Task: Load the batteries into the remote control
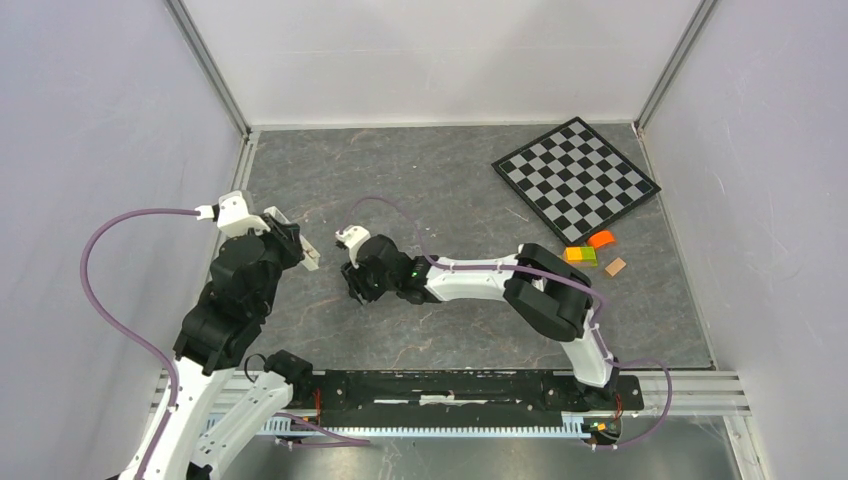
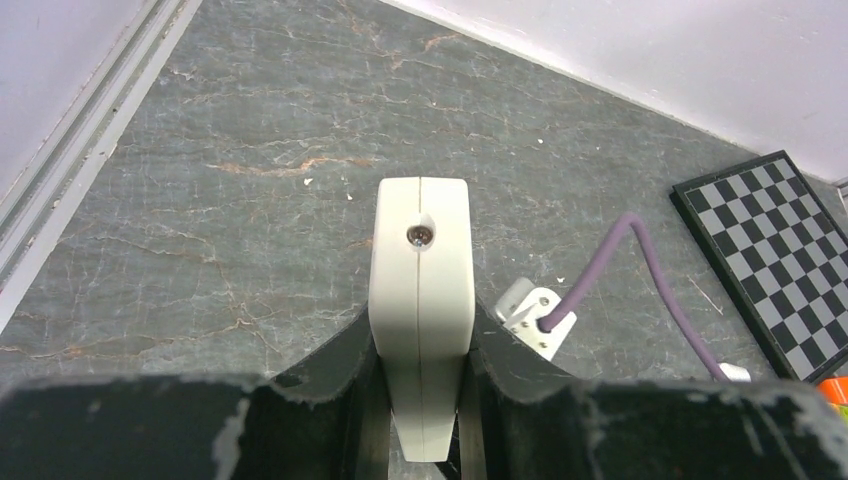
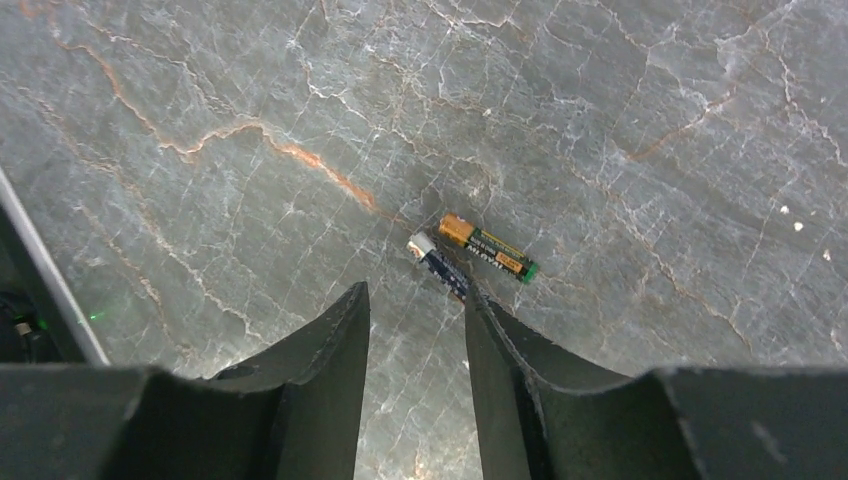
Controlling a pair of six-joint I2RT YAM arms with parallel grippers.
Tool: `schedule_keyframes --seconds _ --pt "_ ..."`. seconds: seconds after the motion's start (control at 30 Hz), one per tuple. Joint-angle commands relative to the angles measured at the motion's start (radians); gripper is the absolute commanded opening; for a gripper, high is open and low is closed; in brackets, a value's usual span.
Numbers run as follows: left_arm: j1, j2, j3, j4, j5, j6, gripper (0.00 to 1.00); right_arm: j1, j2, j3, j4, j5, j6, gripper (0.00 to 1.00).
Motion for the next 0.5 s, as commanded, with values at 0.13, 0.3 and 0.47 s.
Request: schedule_keyframes --seconds 0.13,0.3,0.47 --pt "0.001 -0.004 0.038 0.007 -0.013 0.041 0.02 0.012 0.067 0.119 -0.054 0.053 -0.055 0.47" --pt "0.001 -0.012 0.042 0.007 -0.013 0.043 0.02 0.011 0.107 0.161 -0.100 0.029 -0.047 0.48" --pt "0.001 -0.018 0.047 0.008 -0.012 0.044 0.02 0.011 0.134 0.195 -0.150 0.026 -0.041 0.50"
